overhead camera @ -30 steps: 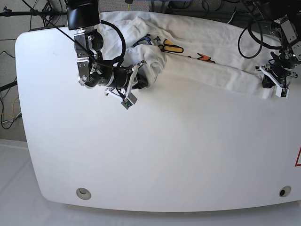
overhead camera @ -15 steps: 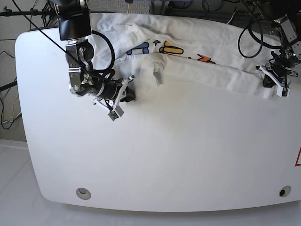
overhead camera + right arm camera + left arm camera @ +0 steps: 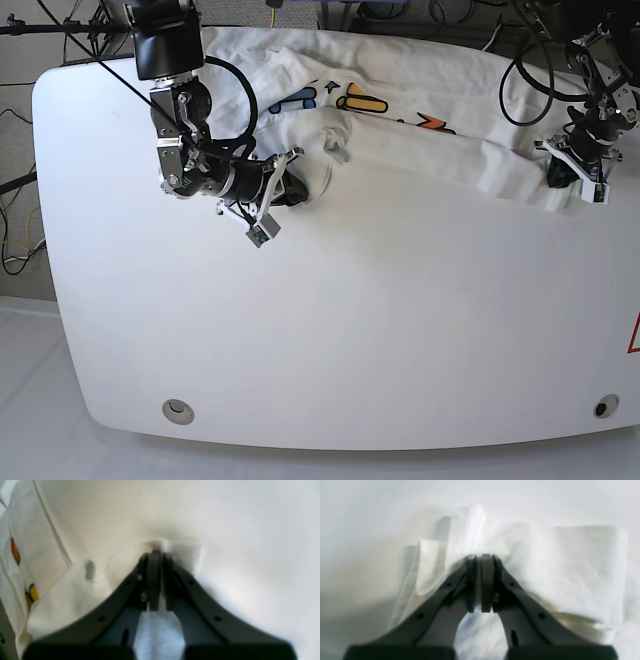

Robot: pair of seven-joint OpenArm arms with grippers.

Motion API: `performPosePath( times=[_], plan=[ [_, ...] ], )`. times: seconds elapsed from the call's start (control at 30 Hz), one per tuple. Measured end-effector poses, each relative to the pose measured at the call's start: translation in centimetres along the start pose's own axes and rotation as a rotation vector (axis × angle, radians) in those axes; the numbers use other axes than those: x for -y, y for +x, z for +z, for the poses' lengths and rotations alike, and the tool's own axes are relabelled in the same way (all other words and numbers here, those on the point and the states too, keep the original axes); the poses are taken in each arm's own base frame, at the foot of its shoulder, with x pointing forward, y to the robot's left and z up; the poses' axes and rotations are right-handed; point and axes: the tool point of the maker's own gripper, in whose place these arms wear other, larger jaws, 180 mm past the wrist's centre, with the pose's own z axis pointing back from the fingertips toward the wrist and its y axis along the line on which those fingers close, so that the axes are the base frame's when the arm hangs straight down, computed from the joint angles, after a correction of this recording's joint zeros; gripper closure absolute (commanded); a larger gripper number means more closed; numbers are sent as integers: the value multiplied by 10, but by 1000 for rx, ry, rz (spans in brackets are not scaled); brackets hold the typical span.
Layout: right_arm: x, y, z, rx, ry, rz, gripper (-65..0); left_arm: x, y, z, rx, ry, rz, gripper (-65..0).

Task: Fold the T-shirt properly
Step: 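Pull the right gripper back along the shirt, smoothing the fold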

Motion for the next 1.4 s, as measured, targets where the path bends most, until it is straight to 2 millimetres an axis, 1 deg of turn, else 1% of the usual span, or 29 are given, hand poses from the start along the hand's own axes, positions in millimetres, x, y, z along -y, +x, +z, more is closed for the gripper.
performPosePath(
  times=[0.1,0.13,0.2,0.3,0.33,0.37,0.43,0.5,0.57,0.67,0.8,0.97,1.1,1.2,1.3,1.4],
  plan=[
    [3,3,0,-12,-9,11,-40,-12,-2,6,-3,32,11,-27],
    [4,4,0,-14,-13,9,-49,-15,-3,7,-7,41,12,-27],
    [7,5,1,-9,-22,4,-87,-19,-3,10,-14,57,9,-27],
    [15,8,5,8,-40,-19,-184,-23,-2,15,-32,82,-13,-27],
    [18,8,7,12,-47,-26,-231,-24,-1,17,-32,88,-17,-27],
    [22,9,9,18,-56,-31,-259,-26,2,19,-25,96,-20,-27],
    [28,11,13,24,-69,-35,-340,-30,8,24,-7,112,-26,-27],
    [34,13,16,31,-86,-41,-374,-34,15,29,13,129,-32,-27],
    [39,14,21,32,-105,-35,-372,-39,20,33,30,145,-33,-27],
    [44,16,29,31,-132,-25,-348,-44,27,39,51,165,-36,-27],
    [47,22,36,46,-147,-3,-324,-47,35,43,73,183,-35,-27],
    [47,22,40,22,-152,13,-321,-50,51,48,119,201,-36,-27],
    [48,26,47,1,-169,43,-321,-53,57,54,137,219,-50,-27],
    [47,37,58,12,-188,77,-321,-52,61,58,143,225,-65,-27],
    [46,45,73,32,-214,83,-321,-51,70,62,163,233,-83,-27],
    [47,42,87,22,-246,81,-320,-50,78,67,181,243,-104,-27]
  ],
)
